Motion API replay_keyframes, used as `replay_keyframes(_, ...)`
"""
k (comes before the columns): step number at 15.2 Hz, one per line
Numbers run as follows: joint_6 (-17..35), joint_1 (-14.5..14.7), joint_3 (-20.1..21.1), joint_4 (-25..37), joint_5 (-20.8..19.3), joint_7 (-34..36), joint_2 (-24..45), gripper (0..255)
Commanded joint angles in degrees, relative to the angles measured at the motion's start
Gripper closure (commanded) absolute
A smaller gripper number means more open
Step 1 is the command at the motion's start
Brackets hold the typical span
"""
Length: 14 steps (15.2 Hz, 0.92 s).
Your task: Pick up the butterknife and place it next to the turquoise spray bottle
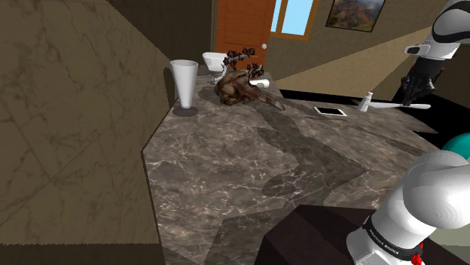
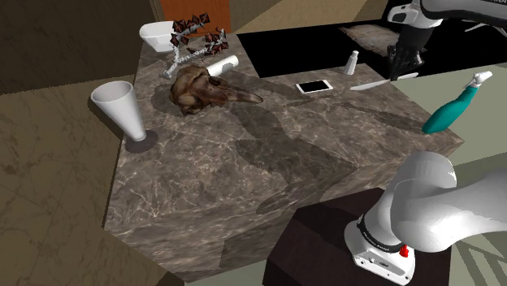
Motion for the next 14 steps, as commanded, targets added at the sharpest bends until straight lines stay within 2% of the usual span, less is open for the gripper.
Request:
replay_keyframes(1,1.3,-0.2,-0.6,-1.5,-0.5,0.2,-0.3,255)
replay_keyframes(14,10.1,-0.9,-5.3,-10.4,-4.2,1.8,-1.0,255)
